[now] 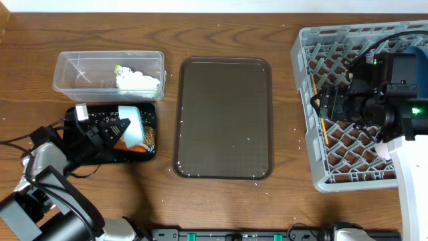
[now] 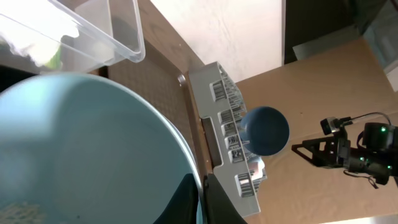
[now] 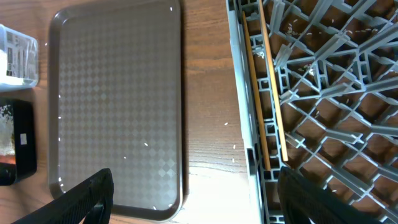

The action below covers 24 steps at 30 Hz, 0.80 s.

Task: Sort waste into correct bins and load items into the dishwasher rack

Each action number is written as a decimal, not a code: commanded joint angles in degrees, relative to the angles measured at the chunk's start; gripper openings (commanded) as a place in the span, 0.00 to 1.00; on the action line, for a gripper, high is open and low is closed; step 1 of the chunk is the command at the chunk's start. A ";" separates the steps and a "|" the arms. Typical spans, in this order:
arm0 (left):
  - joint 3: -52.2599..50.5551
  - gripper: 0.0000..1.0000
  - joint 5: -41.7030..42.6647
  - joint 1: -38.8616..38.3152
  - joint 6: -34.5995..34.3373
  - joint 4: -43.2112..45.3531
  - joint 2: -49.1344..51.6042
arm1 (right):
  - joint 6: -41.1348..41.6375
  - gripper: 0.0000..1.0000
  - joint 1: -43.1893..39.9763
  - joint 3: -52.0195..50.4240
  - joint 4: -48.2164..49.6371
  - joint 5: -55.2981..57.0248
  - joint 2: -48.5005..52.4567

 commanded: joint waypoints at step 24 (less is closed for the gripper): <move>-0.42 0.06 -1.68 -1.33 -3.10 -0.28 -1.92 | 0.81 0.78 0.59 0.11 -0.15 -0.70 0.04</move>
